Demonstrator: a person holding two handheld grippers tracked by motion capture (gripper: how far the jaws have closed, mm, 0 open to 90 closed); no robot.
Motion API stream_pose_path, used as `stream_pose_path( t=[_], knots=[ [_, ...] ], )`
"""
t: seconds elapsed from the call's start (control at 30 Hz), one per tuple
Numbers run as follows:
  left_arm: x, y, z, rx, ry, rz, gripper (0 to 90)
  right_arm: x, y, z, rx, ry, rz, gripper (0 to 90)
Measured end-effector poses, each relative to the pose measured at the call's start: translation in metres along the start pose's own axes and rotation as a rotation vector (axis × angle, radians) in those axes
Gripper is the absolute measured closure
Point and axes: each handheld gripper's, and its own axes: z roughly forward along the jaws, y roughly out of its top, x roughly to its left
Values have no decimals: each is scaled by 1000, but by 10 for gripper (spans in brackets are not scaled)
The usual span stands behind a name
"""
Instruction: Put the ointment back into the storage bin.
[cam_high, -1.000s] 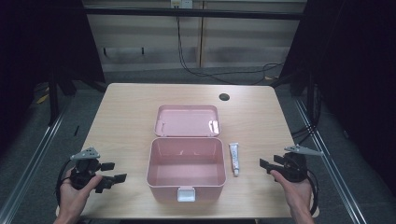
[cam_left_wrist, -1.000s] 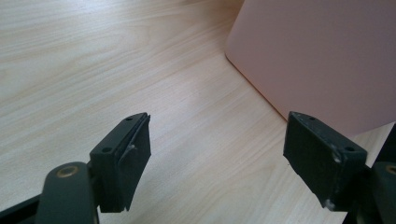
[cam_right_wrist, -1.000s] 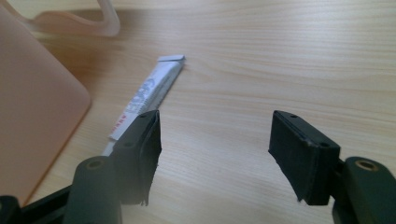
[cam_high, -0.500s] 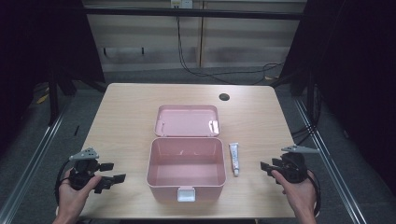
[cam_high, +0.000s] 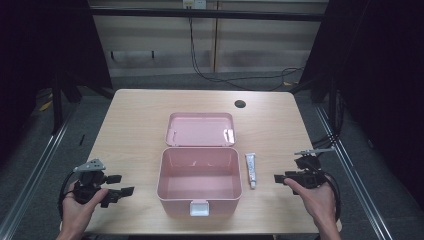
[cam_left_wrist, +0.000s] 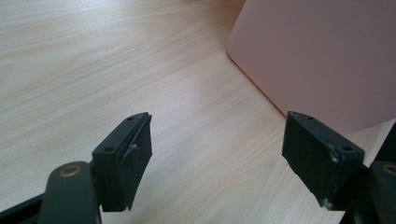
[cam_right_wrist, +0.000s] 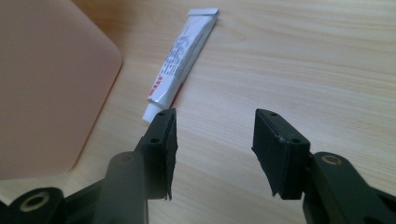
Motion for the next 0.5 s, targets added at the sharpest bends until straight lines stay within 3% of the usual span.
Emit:
stream_pose_path(
  t=[0.07,0.33,0.5],
  knots=[
    [1,0,0,-1,1,0,241,4,5,4,52,8,-12,508],
    [0,0,0,0,-1,0,241,18,25,11,144,19,-72,533],
    [1,0,0,0,-4,-4,241,26,41,22,232,29,-76,562]
  ],
)
